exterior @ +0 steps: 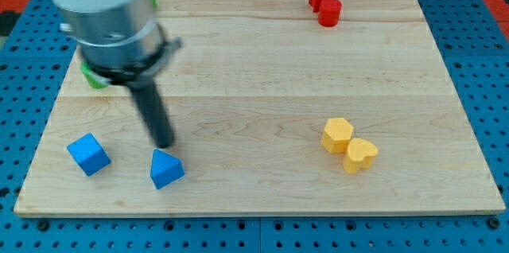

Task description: Slide the blue triangle to the top right of the blue cube

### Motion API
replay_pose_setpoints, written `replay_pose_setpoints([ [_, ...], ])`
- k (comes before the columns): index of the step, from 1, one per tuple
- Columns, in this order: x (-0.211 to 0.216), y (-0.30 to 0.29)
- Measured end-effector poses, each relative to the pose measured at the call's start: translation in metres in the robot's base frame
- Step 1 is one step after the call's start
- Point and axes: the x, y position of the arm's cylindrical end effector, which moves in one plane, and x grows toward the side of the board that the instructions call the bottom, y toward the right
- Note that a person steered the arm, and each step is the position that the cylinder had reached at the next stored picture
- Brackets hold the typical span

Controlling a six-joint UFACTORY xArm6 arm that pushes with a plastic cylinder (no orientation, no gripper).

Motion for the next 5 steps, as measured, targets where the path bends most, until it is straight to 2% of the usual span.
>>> replay_pose_setpoints([
  [1,0.016,0.075],
  [2,0.074,0.046],
  [3,0.039,-0.043],
  [4,0.012,-0.098],
  [5,-0.036,-0.071],
])
